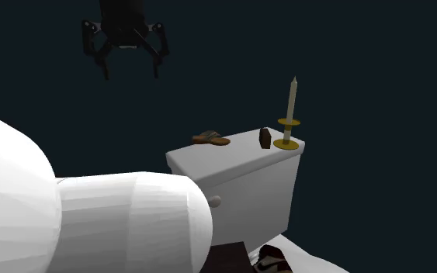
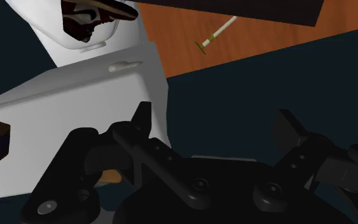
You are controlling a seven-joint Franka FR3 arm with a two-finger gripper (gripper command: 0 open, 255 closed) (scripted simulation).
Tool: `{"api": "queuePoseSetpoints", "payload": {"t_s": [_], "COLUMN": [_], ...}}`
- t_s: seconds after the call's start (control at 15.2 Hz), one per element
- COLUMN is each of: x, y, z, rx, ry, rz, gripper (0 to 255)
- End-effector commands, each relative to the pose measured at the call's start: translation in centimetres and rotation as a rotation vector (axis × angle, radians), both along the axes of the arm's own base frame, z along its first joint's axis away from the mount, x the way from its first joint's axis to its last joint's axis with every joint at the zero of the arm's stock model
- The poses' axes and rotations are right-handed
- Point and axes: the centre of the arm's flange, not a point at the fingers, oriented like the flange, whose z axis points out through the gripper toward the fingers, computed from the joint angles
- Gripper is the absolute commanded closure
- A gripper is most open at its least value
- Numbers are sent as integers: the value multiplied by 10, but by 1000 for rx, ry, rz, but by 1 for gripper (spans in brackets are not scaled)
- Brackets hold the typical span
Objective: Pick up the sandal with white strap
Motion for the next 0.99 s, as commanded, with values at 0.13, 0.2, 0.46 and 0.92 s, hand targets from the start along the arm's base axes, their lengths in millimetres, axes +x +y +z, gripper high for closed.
{"api": "queuePoseSetpoints", "payload": {"t_s": [0.13,0.2,0.46,0.92], "x": [22,32,75,148], "y": [-1,-2,-9,-36], "z": [-14,-21,-48,-95], "rx": [-3,-4,-10,-20], "ry": [-5,-7,-17,-34], "rz": [-67,-100,-234,-467], "gripper": [0,0,0,0]}}
